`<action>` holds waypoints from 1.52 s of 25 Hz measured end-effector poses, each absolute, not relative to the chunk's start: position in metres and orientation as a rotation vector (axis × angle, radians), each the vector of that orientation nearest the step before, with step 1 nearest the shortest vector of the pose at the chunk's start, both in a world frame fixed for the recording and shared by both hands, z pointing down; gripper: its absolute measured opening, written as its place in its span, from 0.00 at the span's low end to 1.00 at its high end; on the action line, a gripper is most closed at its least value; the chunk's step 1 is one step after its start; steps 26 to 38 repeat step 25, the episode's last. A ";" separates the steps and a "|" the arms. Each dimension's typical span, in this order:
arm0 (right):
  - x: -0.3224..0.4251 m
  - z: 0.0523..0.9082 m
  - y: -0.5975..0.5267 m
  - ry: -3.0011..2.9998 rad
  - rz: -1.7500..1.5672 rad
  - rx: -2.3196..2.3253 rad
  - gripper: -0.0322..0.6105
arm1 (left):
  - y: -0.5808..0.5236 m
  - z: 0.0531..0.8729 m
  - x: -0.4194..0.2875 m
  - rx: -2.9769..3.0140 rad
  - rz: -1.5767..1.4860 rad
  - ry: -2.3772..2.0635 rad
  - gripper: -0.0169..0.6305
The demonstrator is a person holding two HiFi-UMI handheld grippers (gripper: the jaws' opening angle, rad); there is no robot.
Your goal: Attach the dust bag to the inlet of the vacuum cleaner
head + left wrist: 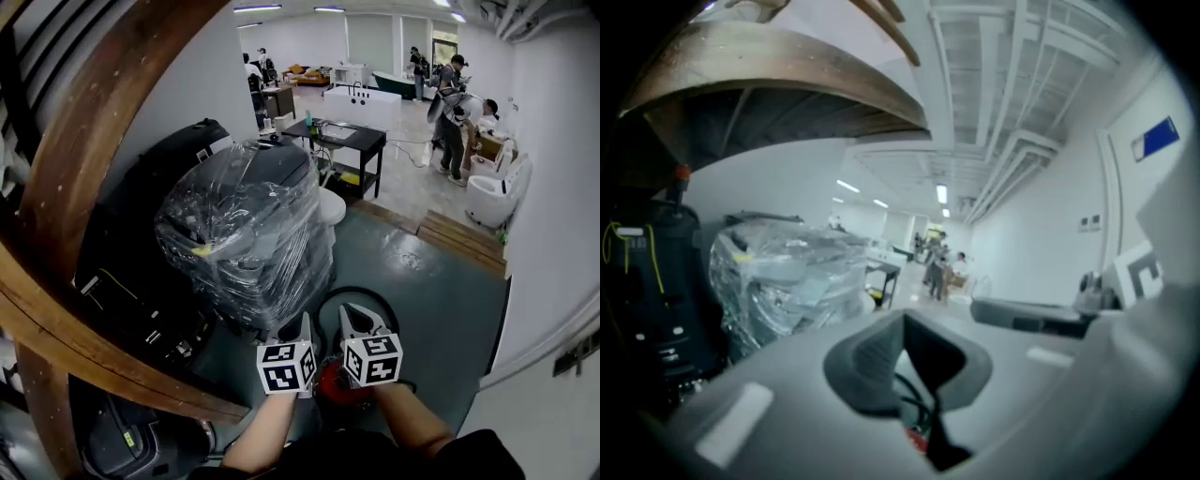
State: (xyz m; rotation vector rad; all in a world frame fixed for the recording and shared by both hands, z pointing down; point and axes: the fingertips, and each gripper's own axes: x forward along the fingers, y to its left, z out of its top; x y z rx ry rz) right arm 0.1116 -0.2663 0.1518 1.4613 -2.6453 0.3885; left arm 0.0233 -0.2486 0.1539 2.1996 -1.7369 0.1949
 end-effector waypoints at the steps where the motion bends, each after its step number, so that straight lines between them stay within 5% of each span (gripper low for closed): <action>1: 0.108 0.149 -0.265 -2.647 0.378 1.457 0.05 | -0.248 0.149 0.020 2.200 0.190 -1.745 0.02; 38: 0.060 0.136 -0.258 -2.679 0.405 1.425 0.05 | -0.248 0.131 -0.020 2.193 0.127 -1.675 0.03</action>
